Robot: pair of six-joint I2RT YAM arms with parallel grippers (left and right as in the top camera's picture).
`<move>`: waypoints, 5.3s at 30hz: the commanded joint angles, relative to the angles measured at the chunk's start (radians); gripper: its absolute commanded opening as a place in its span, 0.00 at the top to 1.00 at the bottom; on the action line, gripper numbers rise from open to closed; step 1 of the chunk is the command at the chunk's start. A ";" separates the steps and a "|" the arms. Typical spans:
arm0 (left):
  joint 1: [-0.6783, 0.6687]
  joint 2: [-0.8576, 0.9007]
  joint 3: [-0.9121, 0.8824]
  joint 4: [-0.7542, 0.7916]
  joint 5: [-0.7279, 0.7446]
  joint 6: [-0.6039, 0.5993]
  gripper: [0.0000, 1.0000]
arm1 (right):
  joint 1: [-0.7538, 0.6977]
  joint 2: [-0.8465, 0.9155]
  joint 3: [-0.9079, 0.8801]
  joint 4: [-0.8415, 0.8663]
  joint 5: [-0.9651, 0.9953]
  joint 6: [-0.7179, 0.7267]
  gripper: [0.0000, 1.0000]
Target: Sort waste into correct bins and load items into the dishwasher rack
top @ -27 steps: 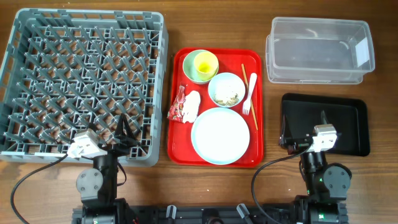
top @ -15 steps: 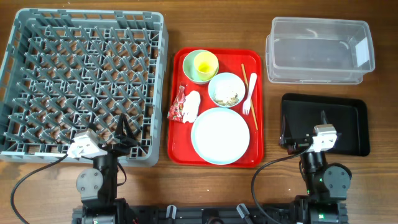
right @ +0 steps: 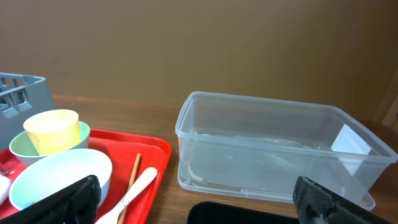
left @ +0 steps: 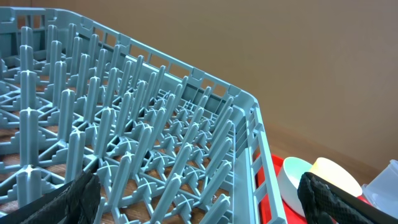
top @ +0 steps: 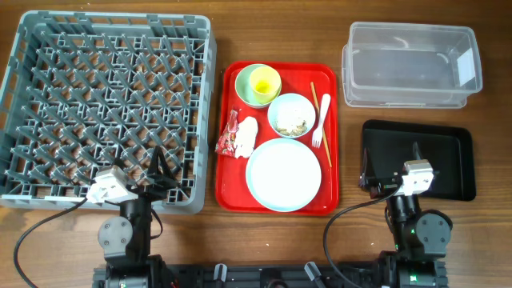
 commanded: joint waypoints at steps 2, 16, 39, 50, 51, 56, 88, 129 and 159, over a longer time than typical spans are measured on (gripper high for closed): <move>0.006 -0.007 -0.006 0.001 -0.006 0.019 0.00 | 0.004 -0.007 -0.002 0.002 0.017 -0.007 0.00; 0.006 -0.007 -0.006 0.002 -0.006 0.019 0.00 | 0.004 -0.007 -0.002 0.002 0.017 -0.007 0.01; 0.004 -0.007 -0.006 0.072 0.591 -0.705 0.00 | 0.004 -0.007 -0.002 0.002 0.017 -0.007 0.00; 0.005 -0.007 0.042 0.597 0.685 -0.978 0.00 | 0.004 -0.007 -0.002 0.002 0.017 -0.007 0.00; 0.005 -0.006 0.081 0.546 0.685 -0.921 0.01 | 0.004 -0.007 -0.002 0.002 0.017 -0.007 0.00; 0.005 0.117 0.456 -0.071 0.552 -0.494 0.01 | 0.004 -0.007 -0.002 0.002 0.017 -0.007 0.00; -0.685 1.466 1.662 -1.119 0.086 -0.251 0.00 | 0.004 0.005 -0.002 0.002 0.017 -0.007 0.00; -0.707 1.972 1.660 -0.546 -0.083 0.408 0.14 | 0.004 0.005 -0.002 0.002 0.017 -0.007 0.00; -0.657 1.540 1.662 -0.700 -0.202 0.099 0.13 | 0.004 0.005 -0.002 0.002 0.017 -0.007 0.00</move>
